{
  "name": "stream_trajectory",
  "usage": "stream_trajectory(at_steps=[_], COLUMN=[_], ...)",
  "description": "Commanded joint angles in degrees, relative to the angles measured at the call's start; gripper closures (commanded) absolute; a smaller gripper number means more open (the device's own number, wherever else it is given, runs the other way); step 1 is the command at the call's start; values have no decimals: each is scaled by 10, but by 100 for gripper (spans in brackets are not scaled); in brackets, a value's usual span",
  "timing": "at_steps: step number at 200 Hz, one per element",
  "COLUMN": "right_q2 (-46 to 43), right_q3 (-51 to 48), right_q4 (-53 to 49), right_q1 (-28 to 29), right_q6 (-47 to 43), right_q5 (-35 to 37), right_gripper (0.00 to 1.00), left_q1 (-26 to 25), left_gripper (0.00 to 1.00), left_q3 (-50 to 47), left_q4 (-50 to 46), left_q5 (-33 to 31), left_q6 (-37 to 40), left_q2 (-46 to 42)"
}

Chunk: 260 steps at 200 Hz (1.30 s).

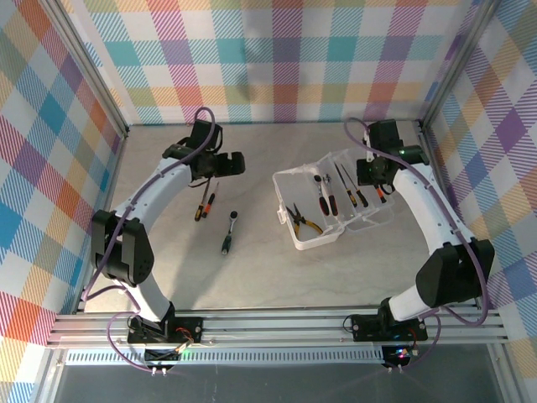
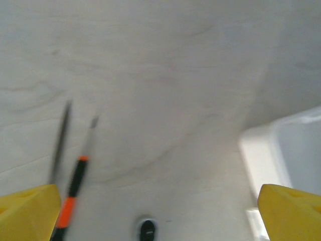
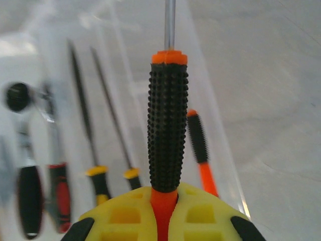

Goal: Pack the tool kit

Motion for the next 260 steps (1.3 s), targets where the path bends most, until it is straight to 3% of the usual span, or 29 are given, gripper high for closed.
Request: stream_trajectory(at_steps=[1, 95, 157, 225, 237, 260], right_q2=[23, 98, 106, 72, 64, 58], right_q3=[-3, 9, 13, 27, 40, 70], right_q4=[-41, -68, -78, -85, -90, -99], right_q1=[-2, -2, -2, 2, 8, 32], right_q6=[-25, -36, -33, -26, -24, -25], right_q5=[66, 86, 87, 87, 89, 96], right_gripper=[100, 100, 67, 54, 45, 14], left_q1=[6, 10, 11, 15, 15, 15], left_gripper=[0, 0, 0, 0, 0, 0], left_q3=[-13, -29, -33, -34, -37, -49], left_q4=[-46, -29, -21, -36, -41, -50], left_q5=[-47, -20, -1, -16, -18, -17], left_q6=[31, 30, 30, 35, 37, 40], left_q2=[2, 23, 23, 20, 20, 21])
